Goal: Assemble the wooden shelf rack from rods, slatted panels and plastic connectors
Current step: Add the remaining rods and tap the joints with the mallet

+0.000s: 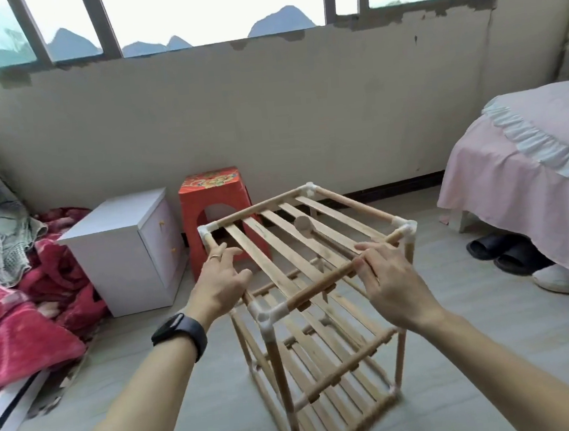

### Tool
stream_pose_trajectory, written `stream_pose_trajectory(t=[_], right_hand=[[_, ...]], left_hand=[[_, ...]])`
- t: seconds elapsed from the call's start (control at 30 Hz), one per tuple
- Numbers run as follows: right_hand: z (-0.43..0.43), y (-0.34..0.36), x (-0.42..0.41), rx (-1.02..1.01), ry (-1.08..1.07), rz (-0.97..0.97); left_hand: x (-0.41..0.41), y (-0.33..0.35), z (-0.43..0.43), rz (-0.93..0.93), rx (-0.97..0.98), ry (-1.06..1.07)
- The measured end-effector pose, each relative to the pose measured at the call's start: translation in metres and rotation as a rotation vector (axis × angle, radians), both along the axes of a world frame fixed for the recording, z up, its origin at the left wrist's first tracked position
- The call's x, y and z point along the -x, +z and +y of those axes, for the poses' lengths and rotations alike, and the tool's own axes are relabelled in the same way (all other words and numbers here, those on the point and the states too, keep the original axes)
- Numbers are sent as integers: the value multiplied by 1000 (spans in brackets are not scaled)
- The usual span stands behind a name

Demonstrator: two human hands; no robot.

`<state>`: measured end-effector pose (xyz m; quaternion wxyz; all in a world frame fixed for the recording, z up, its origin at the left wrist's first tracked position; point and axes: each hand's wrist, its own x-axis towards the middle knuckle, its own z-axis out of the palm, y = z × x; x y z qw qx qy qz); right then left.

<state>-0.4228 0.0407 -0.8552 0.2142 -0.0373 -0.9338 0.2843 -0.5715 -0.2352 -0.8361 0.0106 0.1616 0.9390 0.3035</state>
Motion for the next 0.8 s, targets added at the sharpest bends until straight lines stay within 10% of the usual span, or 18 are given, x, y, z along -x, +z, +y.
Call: stream_pose_trajectory(t=[0.13,0.4,0.8], right_hand=[[-4,-4,4,-5,56,-55],[17,8,-23,323,-155,216],[75,1,-65,340,-417,21]], left_hand=[[4,31,9,111,378,62],[-59,36,127,113,461,-288],[-51,8,121,510,468,-418]])
